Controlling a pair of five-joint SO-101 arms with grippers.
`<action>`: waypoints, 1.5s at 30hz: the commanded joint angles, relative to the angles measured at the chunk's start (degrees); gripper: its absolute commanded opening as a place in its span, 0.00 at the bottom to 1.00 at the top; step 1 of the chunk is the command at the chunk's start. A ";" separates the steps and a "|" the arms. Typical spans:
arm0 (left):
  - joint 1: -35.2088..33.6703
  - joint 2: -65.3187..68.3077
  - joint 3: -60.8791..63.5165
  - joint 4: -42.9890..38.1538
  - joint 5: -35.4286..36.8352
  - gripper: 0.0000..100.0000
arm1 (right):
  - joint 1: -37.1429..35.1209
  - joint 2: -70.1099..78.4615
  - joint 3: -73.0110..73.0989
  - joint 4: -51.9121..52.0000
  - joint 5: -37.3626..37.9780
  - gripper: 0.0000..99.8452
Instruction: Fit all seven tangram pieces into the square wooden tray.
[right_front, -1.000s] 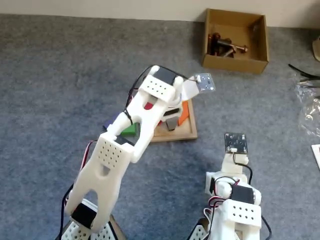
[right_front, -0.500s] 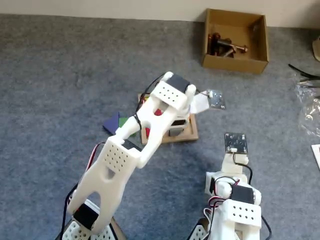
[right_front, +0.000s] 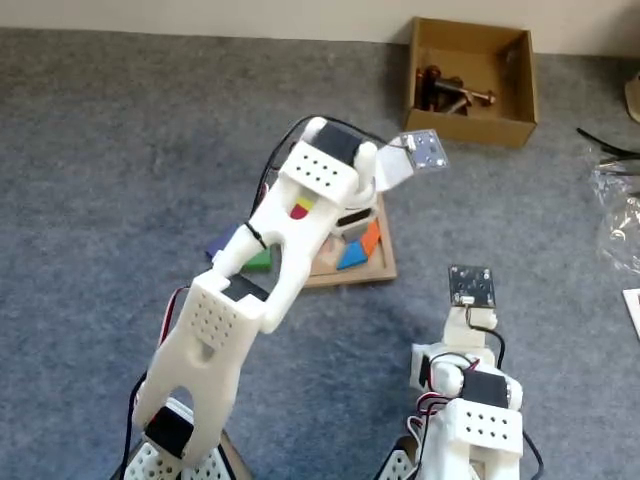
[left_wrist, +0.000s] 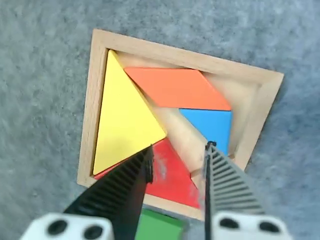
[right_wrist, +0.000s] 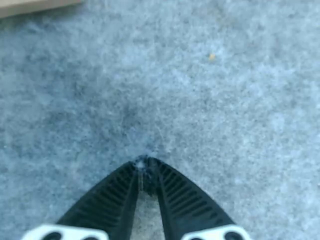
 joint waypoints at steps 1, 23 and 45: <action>-0.75 -4.35 -2.86 -0.35 2.37 0.16 | 1.89 -0.04 1.80 0.92 -0.18 0.01; -0.48 -4.26 -2.95 1.41 25.58 0.17 | 1.89 -0.04 1.80 0.92 -0.18 0.01; 1.19 -4.18 5.05 0.09 29.71 0.26 | 1.89 -0.04 1.80 0.92 -0.18 0.01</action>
